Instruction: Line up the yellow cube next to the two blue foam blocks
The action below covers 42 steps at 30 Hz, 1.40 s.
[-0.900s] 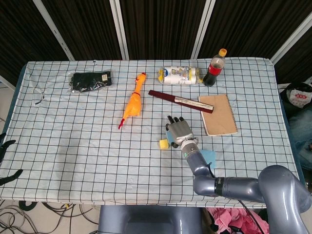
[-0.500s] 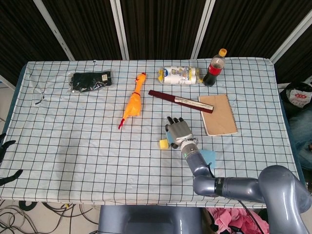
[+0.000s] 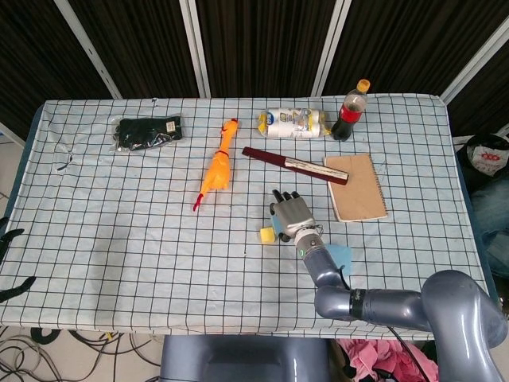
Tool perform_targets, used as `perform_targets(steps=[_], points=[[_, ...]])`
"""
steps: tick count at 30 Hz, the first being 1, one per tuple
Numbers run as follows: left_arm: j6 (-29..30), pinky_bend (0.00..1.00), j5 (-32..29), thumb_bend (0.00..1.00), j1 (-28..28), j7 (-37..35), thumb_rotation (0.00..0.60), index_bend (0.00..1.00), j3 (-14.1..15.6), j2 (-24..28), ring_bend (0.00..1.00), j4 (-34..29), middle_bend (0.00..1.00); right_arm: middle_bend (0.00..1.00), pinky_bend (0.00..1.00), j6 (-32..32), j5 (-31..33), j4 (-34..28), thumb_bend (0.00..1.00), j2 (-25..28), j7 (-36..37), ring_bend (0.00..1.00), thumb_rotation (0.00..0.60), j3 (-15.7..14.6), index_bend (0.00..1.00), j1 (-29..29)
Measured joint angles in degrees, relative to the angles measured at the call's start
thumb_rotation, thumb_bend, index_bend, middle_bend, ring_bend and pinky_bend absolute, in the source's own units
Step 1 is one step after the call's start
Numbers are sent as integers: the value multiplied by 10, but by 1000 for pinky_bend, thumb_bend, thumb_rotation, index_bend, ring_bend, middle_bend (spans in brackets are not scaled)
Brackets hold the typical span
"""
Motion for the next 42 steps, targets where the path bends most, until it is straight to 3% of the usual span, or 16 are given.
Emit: perform_targets(steps=[9,22,28,36,42], points=[[0,0,-1,32,0,2,600,218,0,0,0,-1,56,0,99,-8,0,6,267,-2,-2,83,600,-1,363,0],[-1,0,-2,32,0,3,600,219,-1,0,0,-2,56,0,100,-12,-9,4,345,1,8,86,600,3,530,-2],[-1,0,-2,32,0,3,600,219,-1,0,0,-1,56,0,100,-8,-8,-11,365,13,10,86,600,10,552,-2],[-1,0,0,32,0,0,600,219,1,1,0,-2,57,0,99,3,28,-59,363,52,10,86,600,25,555,-2],[-1,0,0,32,0,0,600,220,0,2,0,-2,56,0,99,42,58,-138,359,95,-7,80,600,17,554,-5]])
